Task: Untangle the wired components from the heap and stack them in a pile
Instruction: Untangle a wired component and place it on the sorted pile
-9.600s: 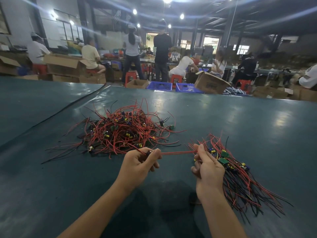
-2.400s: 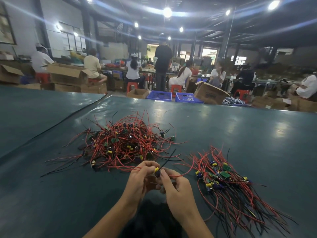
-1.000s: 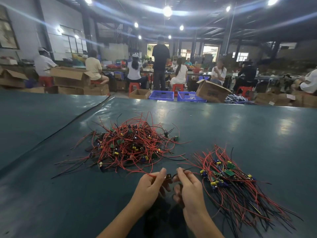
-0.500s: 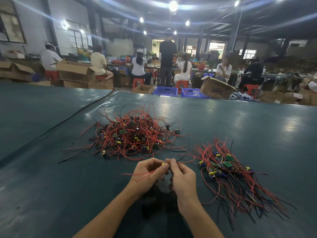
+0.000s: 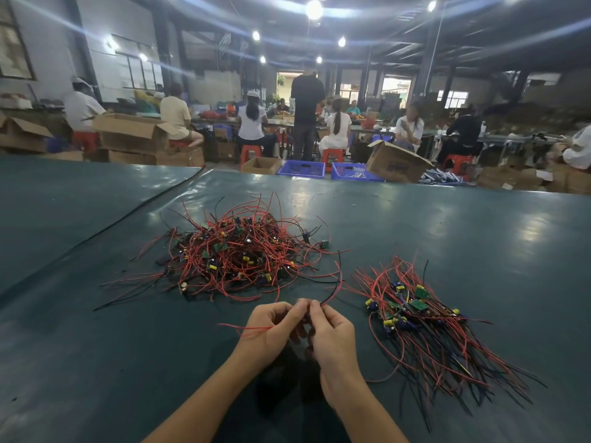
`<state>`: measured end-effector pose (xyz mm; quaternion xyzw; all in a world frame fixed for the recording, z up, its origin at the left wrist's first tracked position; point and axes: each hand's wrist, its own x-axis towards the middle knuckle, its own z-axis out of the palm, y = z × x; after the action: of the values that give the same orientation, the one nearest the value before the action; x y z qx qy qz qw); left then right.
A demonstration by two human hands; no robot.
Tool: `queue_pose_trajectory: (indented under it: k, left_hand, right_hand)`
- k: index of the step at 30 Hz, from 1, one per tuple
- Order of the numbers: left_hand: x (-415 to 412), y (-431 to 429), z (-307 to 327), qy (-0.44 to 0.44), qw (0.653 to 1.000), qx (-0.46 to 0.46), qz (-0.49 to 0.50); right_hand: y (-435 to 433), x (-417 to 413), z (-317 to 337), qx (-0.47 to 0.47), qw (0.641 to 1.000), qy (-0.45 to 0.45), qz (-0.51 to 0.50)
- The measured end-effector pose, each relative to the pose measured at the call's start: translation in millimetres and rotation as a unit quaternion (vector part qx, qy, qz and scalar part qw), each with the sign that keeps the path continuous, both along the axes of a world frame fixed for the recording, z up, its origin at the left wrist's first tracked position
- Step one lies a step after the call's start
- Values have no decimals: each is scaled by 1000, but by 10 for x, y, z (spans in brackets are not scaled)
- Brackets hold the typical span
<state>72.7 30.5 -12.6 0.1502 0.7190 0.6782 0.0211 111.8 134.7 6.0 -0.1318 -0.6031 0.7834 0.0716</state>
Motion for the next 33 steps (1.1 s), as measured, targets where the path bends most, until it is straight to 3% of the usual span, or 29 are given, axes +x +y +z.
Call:
queue_pose_trajectory:
  k: [7, 11, 15, 19, 22, 28, 33]
  left_hand:
    - [25, -41, 78, 5, 1000, 9, -23]
    - [30, -70, 121, -12, 999, 48, -18]
    - [71, -22, 99, -40, 996, 82, -3]
    - [85, 11, 87, -39, 996, 78, -2]
    - [90, -5, 101, -34, 997, 71, -14]
    - [53, -74, 187, -35, 994, 99, -6]
    - [33, -81, 165, -148, 953, 265, 1]
  right_hand:
    - [268, -123, 29, -84, 993, -21, -81]
    - [532, -188, 89, -159, 978, 21, -132]
    - [540, -168, 89, -92, 983, 46, -155]
    - [283, -85, 51, 24, 998, 28, -47]
    - [177, -40, 66, 70, 997, 34, -31]
    - [447, -89, 149, -58, 991, 50, -113]
    - [484, -85, 139, -31, 986, 85, -138]
